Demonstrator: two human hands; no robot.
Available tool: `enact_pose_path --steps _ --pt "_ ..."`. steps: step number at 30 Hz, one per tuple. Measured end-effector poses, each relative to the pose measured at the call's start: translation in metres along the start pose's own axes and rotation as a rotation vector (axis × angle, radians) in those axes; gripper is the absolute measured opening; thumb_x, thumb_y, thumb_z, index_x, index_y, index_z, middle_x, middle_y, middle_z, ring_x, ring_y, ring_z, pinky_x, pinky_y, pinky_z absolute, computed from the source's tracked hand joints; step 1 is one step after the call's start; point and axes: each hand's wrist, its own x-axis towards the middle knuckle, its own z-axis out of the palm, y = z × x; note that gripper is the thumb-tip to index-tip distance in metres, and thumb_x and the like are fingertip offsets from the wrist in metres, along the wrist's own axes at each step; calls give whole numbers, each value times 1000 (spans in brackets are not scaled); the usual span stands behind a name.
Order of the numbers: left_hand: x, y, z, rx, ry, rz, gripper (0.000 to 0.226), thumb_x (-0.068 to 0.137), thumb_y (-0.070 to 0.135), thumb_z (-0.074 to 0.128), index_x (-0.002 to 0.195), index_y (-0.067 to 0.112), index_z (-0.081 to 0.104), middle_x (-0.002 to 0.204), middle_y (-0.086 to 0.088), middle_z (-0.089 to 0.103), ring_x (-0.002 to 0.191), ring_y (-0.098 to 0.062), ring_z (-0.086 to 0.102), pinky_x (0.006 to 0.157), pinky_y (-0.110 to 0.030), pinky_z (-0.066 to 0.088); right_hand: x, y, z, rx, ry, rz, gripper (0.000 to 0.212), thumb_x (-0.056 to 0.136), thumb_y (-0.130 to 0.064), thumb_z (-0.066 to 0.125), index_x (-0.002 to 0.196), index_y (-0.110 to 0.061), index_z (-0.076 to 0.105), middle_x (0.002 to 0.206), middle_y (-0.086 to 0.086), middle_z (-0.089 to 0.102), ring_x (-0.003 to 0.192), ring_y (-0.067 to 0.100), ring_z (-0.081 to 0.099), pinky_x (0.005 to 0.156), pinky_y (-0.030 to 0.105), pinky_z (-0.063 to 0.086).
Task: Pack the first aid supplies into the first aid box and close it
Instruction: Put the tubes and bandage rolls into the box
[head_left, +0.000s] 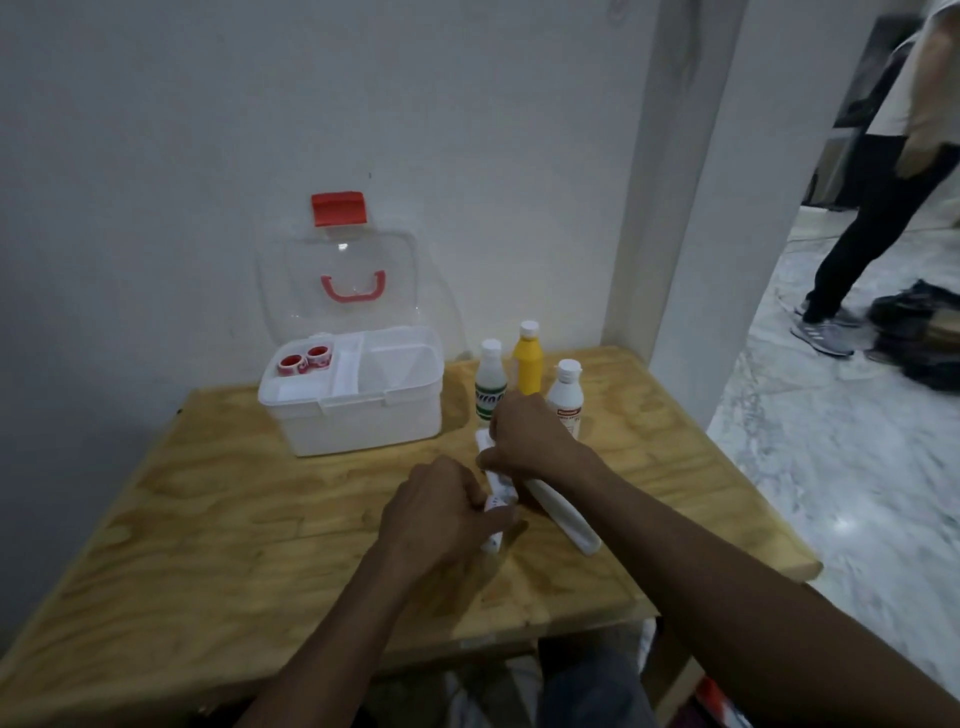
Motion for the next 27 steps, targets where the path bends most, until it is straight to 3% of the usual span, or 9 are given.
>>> enact_pose_path --steps 4,6,9,11,13,15,19,24,27 --pt "1 -2 -2 48 -2 -27 37 75 48 70 60 14 74 55 1 68 55 -10 64 54 -31 49 3 -6 1 6 -10 17 47 74 -17 75 63 -19 29 77 3 46 75 19 47 47 23 29" --pt "-3 -3 -6 50 -1 -43 37 76 46 68 61 14 74 54 4 67 56 -9 65 54 -29 52 2 -8 -1 37 -1 20 42 76 -15 72 64 -19 31 74 0 44 73 17 48 46 22 29" --pt "-11 -10 -24 2 52 -76 36 74 49 67 63 16 75 56 5 70 55 -6 65 58 -33 56 -2 -12 -7 95 28 11 20 74 -18 73 79 -11 55 84 3 60 77 17 57 56 25 46" --pt "-16 -17 -43 -89 133 -96 31 76 46 71 64 18 76 58 6 71 56 -4 65 59 -30 56 -6 -21 -18 159 46 2 29 72 -21 76 96 -9 66 98 5 66 83 16 60 64 25 50" --pt "-18 -23 -68 -176 265 -122 23 76 43 75 71 21 78 63 8 73 59 -2 67 62 -27 55 -7 -35 -32 247 80 -24 34 68 -24 79 99 -14 69 99 3 66 81 13 59 57 18 42" --pt "-16 -31 -94 -193 408 -156 20 77 40 77 79 21 79 69 7 75 63 -1 67 65 -27 55 -4 -54 -47 380 110 -17 35 64 -26 81 97 -18 69 96 3 67 75 13 65 52 17 46" --pt "7 -54 -139 -221 592 -243 26 75 39 80 86 15 81 79 -2 78 77 -14 71 77 -36 58 25 -96 -57 572 171 6 39 62 -23 83 98 -14 69 97 7 67 84 23 69 74 37 61" --pt "45 -78 -170 -61 524 -351 31 75 41 79 76 10 80 77 -8 76 73 -21 69 74 -40 59 75 -136 -49 658 164 58 37 61 -4 77 95 7 69 89 23 71 79 33 72 69 50 61" --pt "61 -88 -170 14 468 -356 36 75 43 78 74 7 78 72 -10 74 64 -22 68 69 -40 60 97 -151 -36 555 124 65 27 60 -4 75 85 3 66 74 13 64 68 25 68 54 34 57"
